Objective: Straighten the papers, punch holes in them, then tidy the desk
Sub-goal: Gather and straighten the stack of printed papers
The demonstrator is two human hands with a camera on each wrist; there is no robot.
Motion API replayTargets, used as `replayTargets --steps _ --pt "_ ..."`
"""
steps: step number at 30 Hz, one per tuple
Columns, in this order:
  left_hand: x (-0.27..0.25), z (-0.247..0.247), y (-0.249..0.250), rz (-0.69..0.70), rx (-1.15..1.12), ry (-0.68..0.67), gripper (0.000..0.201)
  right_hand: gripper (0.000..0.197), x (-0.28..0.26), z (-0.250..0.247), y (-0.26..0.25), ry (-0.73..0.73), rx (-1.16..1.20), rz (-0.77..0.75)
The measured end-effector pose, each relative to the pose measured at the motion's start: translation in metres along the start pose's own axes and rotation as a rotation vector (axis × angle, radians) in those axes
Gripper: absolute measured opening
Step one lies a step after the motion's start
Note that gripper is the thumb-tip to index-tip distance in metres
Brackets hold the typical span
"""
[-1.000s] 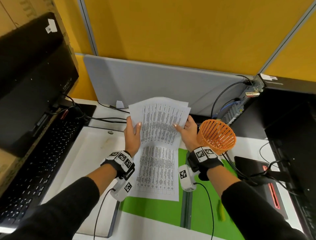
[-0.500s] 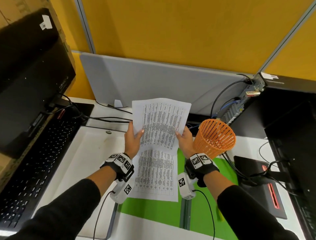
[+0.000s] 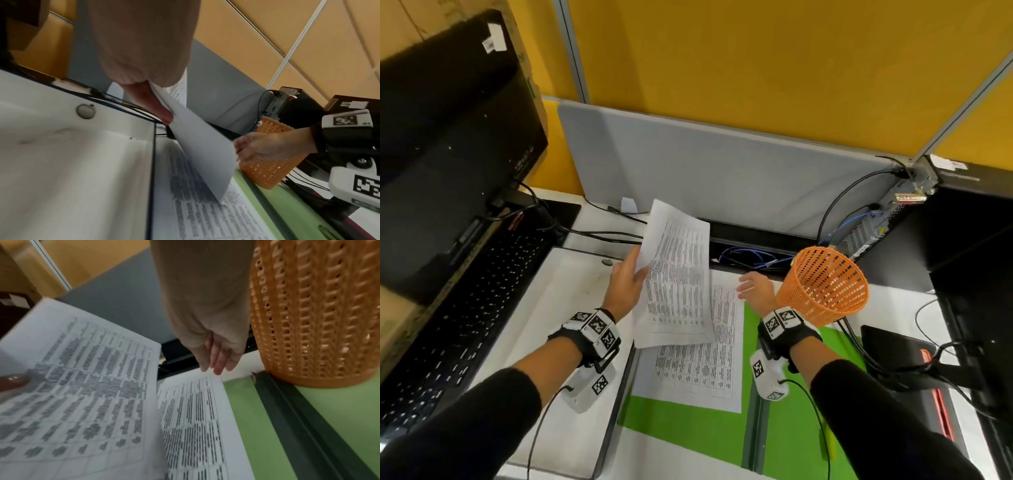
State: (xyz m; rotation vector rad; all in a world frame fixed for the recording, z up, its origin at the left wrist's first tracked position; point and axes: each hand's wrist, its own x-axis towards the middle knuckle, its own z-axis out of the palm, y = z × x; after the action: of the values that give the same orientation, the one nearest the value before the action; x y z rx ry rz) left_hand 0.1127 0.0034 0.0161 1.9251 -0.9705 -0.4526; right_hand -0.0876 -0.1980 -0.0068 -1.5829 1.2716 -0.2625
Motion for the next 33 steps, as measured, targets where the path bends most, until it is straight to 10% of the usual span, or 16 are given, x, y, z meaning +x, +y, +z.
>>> replayTargets --steps 11,23,27,33 --pt "-0.024 -0.044 -0.029 0.000 -0.068 -0.004 0.034 0.088 -0.002 0.035 0.025 0.062 -0.683 0.145" --pt "-0.023 -0.040 -0.024 -0.015 0.024 0.052 0.032 0.065 0.008 0.050 0.019 0.056 -0.551 0.288" --pt "-0.022 -0.039 -0.024 -0.023 0.009 0.038 0.029 0.026 -0.001 0.039 0.028 0.050 -0.339 0.144" --pt "-0.022 -0.036 -0.018 -0.045 -0.033 0.062 0.029 0.026 -0.014 0.023 0.028 0.100 -0.056 -0.012"
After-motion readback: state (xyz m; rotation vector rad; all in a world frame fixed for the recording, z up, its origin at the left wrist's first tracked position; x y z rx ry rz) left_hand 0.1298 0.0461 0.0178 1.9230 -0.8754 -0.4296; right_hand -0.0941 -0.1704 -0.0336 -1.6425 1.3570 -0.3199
